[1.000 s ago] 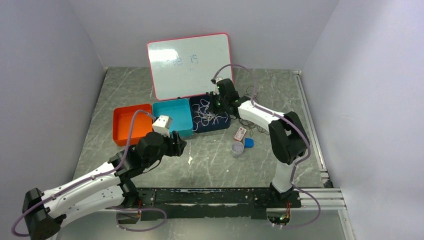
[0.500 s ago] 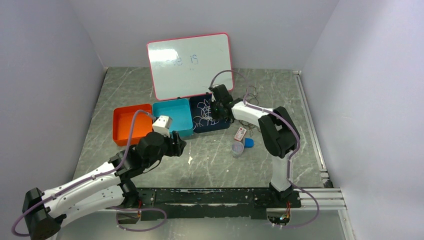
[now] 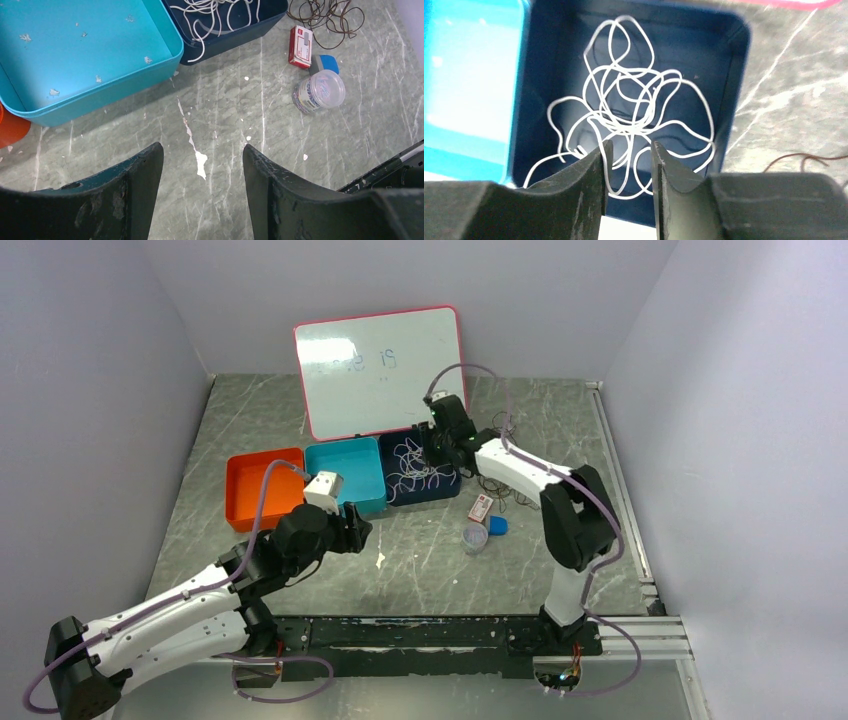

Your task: Untangle the cables

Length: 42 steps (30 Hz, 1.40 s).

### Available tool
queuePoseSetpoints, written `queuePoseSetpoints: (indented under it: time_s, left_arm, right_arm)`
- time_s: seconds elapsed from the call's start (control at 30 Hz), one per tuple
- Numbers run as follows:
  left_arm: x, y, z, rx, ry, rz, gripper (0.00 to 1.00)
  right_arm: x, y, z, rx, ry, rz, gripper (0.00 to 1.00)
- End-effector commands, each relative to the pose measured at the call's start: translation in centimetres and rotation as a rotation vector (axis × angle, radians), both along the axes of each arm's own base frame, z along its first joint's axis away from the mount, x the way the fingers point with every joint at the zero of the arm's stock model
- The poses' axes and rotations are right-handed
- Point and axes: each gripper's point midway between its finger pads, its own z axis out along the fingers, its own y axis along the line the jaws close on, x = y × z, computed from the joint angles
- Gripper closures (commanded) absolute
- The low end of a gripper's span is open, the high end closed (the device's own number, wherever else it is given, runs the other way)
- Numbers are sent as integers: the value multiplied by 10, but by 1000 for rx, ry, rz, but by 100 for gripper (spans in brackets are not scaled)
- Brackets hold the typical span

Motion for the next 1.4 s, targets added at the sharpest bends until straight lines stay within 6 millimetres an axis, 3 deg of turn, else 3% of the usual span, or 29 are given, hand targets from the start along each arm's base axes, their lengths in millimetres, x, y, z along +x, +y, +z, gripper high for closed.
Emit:
queuePoseSetpoints:
  time_s: [0.0,0.2,0.37,0.5,0.63,0.7,0.97,1.1,1.2,1.37]
  left_arm:
    - [1,0,7,-10,-13,8,36]
    - [1,0,6,-13,-13,9,36]
    - [1,-2,6,-13,-10,4,36]
    - [1,-1,7,-16,-10,8,36]
    - [0,0,6,-22,-10,10,36]
    - [-1,-1,5,-23,-7,6,36]
    - [-1,0,6,-27,-7,9,36]
    - [-1,0,5,-27,-5,10,36]
    - [-2,1,4,-28,-4,12,36]
    - [-2,2,6,-31,-6,17,36]
  right_arm:
    - [10,-2,59,18,-121,-12,61]
    - [3,-15,83,6,-168,-30,53]
    - [-6,-12,85,18,-165,21,49]
    - [-23,-6,66,-17,-65,136,50]
    - [-23,-38,38,-171,10,4,50]
    - [-28,-38,34,-151,8,6,49]
    - [-57,26,85,200,-65,318,38]
    - [-57,30,102,231,-104,336,36]
    - [-56,22,109,215,-130,293,36]
    - [-72,16,105,234,-102,270,39]
